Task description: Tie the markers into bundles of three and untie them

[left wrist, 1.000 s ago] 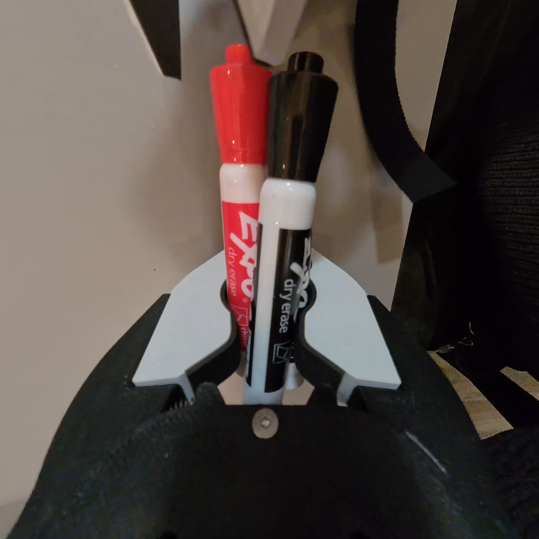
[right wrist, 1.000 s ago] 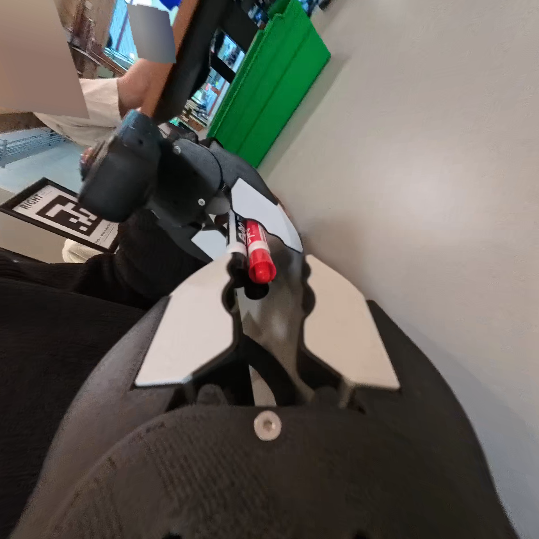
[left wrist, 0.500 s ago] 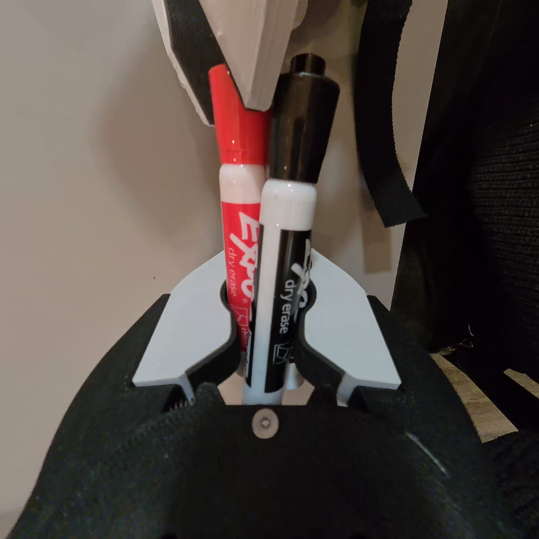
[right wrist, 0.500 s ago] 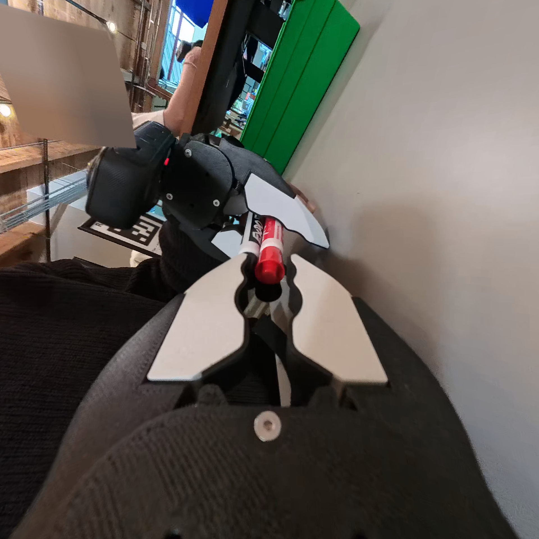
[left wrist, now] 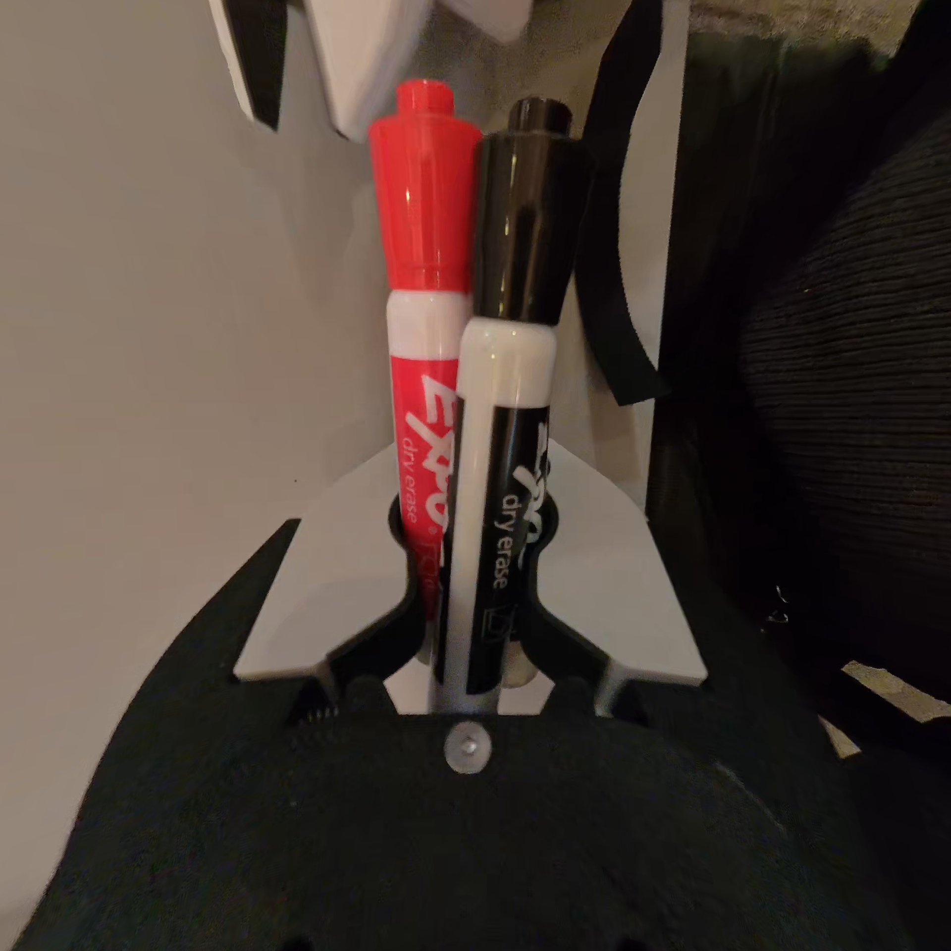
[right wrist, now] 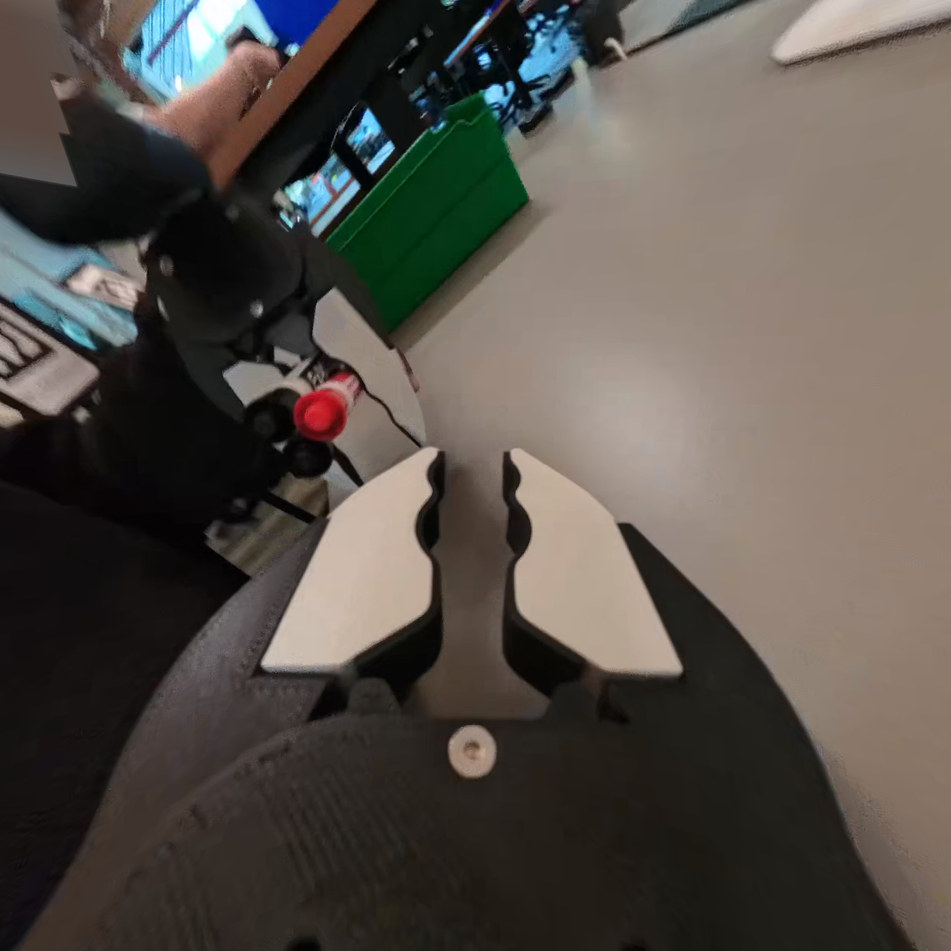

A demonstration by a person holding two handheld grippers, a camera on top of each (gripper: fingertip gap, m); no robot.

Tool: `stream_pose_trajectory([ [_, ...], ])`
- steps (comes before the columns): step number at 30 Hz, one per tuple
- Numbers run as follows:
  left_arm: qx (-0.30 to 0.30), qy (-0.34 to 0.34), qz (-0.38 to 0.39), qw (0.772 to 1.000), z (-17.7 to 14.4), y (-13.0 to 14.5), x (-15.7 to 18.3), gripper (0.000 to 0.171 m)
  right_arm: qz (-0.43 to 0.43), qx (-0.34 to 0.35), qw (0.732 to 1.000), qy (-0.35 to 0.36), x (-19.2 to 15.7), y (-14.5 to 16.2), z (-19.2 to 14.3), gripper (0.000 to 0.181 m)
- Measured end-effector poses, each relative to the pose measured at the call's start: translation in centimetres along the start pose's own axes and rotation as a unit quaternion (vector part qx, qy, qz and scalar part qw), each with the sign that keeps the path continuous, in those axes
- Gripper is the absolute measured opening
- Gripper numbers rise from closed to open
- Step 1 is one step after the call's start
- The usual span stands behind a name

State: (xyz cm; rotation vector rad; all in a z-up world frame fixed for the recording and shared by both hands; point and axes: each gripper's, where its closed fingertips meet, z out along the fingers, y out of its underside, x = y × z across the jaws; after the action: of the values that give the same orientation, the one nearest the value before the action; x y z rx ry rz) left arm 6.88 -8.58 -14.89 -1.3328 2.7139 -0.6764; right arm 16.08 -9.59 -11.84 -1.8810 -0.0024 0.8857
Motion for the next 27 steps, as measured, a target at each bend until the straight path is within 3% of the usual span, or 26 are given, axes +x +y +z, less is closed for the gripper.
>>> stream_pose_trajectory([
  [4,0.016,0.005,-0.006,1.0,-1.0,-0.4,0.3,0.045,-0.166,-0.028,0.986,-0.014,-3.2,0.9,1.8,0.038],
  [6,0.017,0.0,-0.008,1.0,-1.3,-0.3,0.2,0.045,-0.197,-0.045,0.979,-0.026,-4.2,1.6,2.4,0.038],
  [12,0.004,0.005,-0.041,0.999,-1.2,0.7,0.0,0.044,-0.101,-0.018,0.99,-0.093,-5.8,0.8,2.2,0.032],
  [19,-0.04,0.0,-0.069,0.997,0.1,1.8,-0.3,0.042,-0.03,-0.047,0.994,-0.095,-5.8,1.9,3.2,0.031],
  [27,-0.054,-0.006,-0.071,0.996,0.5,1.8,-0.2,0.042,0.018,-0.033,0.995,-0.092,-5.8,1.8,4.0,0.021],
])
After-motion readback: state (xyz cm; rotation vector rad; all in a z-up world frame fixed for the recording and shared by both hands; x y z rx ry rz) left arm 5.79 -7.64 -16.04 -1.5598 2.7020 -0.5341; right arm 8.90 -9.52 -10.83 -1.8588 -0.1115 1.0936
